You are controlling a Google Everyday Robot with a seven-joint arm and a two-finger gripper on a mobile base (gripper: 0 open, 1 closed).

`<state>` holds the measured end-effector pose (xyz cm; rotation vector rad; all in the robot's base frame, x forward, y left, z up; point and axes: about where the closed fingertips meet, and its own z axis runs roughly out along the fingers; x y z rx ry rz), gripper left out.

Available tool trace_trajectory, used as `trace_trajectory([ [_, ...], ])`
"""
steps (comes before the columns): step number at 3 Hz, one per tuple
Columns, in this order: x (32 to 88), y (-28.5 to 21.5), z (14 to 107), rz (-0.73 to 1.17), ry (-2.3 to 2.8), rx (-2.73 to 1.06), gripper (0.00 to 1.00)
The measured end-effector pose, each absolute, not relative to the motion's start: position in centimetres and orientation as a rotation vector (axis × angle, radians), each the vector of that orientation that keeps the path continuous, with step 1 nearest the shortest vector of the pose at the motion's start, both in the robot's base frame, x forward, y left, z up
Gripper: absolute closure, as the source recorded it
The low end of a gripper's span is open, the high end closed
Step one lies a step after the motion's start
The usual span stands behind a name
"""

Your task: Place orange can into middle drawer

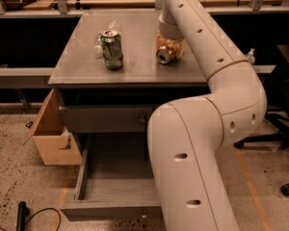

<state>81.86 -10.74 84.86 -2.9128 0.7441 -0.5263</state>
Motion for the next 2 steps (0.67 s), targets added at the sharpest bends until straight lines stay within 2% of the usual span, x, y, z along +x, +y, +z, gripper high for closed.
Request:
trace_trajectory([
  [1,80.4,-11.8,86.8,-0.519,0.806,-2.897,0.88],
  [2,77.8,-14.0,89.2,-0.488,0.95,-2.841,1.0],
])
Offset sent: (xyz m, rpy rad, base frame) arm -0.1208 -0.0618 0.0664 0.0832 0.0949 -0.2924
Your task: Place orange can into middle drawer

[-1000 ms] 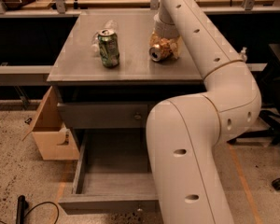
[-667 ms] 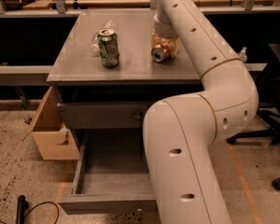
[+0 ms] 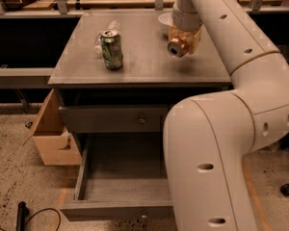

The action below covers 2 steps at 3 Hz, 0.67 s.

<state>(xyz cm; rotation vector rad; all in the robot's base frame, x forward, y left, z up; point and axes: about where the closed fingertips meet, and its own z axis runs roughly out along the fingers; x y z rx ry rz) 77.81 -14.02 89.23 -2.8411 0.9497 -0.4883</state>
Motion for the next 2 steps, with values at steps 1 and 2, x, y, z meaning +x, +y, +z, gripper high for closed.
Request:
trace_trajectory([
  [1,74.5,-16.1,89.8,-0.398,1.14,-2.767,1.0],
  [2,70.6,-16.7,88.6,-0.238,1.322,-2.651,1.0],
])
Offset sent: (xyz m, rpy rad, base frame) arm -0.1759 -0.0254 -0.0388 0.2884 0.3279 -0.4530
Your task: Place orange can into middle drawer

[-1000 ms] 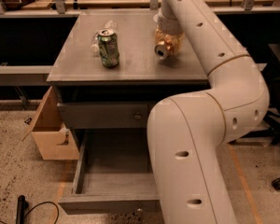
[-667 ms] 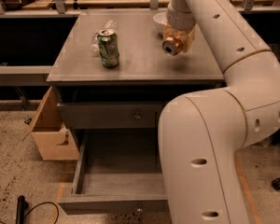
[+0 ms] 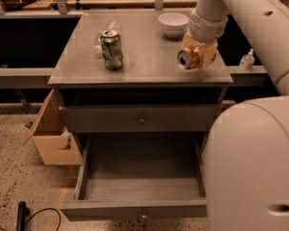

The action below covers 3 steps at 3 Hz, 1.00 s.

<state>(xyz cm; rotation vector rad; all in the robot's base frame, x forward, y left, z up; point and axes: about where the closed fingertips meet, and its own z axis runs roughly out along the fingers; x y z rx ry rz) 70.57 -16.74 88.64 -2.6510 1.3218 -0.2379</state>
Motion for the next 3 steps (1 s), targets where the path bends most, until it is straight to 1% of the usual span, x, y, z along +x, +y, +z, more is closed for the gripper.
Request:
trace_trajectory([
  [1,69.3,-16.4,86.3,-0.166,1.409,-2.625,1.0],
  [2,69.8,-16.3,86.2,-0.18,1.402,-2.614,1.0],
  [3,67.6,-16.2,86.9,-0.142,1.46,-2.601,1.0],
])
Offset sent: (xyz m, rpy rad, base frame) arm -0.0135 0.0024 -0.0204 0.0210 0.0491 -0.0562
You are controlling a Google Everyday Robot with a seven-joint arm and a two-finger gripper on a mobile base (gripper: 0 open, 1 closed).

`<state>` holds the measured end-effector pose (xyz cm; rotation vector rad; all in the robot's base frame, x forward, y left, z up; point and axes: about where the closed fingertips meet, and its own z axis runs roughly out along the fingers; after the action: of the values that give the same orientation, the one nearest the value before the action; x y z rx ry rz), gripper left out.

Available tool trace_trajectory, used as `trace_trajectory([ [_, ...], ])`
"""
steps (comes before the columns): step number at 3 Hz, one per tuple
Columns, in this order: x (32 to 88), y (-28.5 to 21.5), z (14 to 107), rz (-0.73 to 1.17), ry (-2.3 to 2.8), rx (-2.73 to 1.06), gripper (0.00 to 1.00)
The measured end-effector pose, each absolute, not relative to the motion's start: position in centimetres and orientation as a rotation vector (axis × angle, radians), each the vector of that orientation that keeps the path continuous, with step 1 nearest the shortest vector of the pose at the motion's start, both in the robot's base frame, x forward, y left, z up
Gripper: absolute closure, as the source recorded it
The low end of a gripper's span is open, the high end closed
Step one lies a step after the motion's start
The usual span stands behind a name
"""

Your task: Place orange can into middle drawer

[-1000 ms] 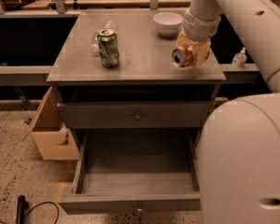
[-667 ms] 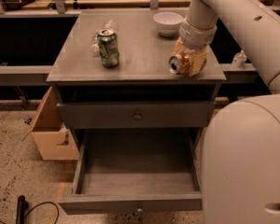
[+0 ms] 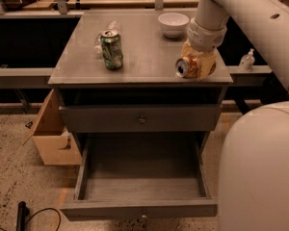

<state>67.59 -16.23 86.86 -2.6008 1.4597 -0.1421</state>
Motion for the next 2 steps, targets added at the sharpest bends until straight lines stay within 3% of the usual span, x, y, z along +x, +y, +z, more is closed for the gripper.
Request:
trace_trajectory([
  [2,58.8,-13.5,86.7,0.144,1.666,-2.38,1.0],
])
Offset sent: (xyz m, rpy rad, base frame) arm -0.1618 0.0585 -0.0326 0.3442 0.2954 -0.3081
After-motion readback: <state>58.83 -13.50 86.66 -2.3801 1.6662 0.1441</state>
